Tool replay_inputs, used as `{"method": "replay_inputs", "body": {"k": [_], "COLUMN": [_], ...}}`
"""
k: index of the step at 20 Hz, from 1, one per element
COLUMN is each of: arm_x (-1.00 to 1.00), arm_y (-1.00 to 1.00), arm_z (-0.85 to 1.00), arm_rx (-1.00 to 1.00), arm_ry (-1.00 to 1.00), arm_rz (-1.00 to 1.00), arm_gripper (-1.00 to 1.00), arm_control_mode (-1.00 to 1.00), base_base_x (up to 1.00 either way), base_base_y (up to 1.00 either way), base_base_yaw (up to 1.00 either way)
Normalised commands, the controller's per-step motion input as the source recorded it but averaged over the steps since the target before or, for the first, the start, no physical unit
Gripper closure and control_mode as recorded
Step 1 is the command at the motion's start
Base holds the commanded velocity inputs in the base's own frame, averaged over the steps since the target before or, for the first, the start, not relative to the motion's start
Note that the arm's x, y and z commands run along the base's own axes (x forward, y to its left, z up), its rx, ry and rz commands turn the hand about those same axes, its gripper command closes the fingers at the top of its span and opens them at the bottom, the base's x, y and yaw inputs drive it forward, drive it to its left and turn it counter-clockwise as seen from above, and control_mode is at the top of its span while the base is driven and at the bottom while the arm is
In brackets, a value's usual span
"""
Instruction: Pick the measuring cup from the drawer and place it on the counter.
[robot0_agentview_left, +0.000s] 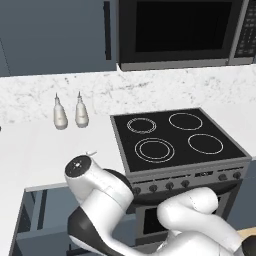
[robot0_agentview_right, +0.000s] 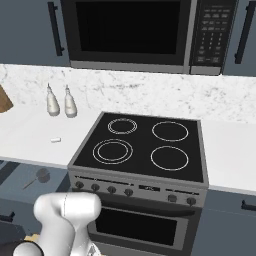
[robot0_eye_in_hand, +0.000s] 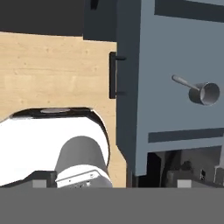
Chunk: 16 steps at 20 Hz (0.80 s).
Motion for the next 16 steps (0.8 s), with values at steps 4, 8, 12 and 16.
{"method": "replay_inputs", "body": {"k": [4,8,12,16], "arm_x": [0.52,0.32,0.23,0.16], "arm_y": [0.12,0.20,0.04,0.00], "arm_z": [-0.61,-0.92,-0.85,-0.69], "arm_rx": [0.00,-0.01,0.00,0.00], "arm_ry": [0.09,0.12,0.04,0.01], "arm_rz": [0.03,0.03,0.03,0.03], "arm_gripper": [-1.00,-1.00,-1.00,-1.00], "arm_control_mode": [-1.00,-1.00,-1.00,-1.00], "base_base_x": [0.00,0.00,0.00,0.00], "base_base_y": [0.00,0.00,0.00,0.00], "base_base_yaw": [0.00,0.00,0.00,0.00]}}
